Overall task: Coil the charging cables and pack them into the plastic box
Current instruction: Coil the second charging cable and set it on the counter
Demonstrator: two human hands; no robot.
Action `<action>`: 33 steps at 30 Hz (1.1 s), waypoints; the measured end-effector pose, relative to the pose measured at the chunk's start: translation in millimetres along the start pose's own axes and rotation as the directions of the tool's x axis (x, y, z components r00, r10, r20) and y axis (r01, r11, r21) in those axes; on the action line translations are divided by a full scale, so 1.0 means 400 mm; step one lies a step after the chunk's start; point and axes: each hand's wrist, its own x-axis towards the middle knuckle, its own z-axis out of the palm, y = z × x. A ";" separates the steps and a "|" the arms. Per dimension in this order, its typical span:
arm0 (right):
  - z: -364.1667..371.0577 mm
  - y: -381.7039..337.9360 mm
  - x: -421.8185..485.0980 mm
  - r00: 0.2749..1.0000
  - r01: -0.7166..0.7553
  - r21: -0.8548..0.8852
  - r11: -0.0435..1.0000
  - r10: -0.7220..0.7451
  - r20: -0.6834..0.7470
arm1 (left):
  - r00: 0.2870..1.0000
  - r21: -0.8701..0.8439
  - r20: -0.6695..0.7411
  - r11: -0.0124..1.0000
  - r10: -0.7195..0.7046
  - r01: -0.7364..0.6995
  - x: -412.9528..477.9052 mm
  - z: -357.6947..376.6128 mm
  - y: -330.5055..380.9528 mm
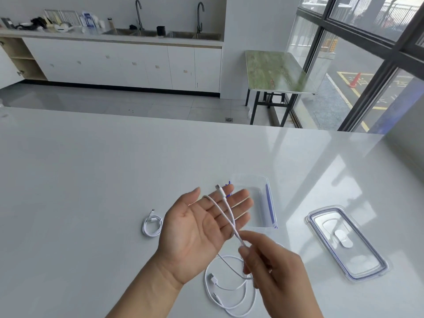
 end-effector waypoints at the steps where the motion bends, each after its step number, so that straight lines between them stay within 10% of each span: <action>1: 0.004 0.007 -0.009 1.000 0.002 -0.007 1.000 -0.002 0.000 | 1.000 0.013 0.015 1.000 0.013 -0.013 -0.005 0.003 0.000; 6: 0.030 0.030 -0.013 0.999 0.016 0.060 0.998 -0.013 -0.044 | 0.997 0.188 0.064 0.981 0.040 -0.052 -0.016 0.015 -0.025; 18: 0.001 0.066 -0.027 0.998 -0.052 0.162 0.985 0.047 0.037 | 0.925 0.058 -0.319 0.978 0.208 -0.200 -0.010 -0.027 0.043; 33: -0.019 0.265 0.012 0.891 -0.126 -0.530 0.838 0.331 0.311 | 0.909 0.290 -0.259 0.924 0.327 -0.250 0.002 -0.057 0.132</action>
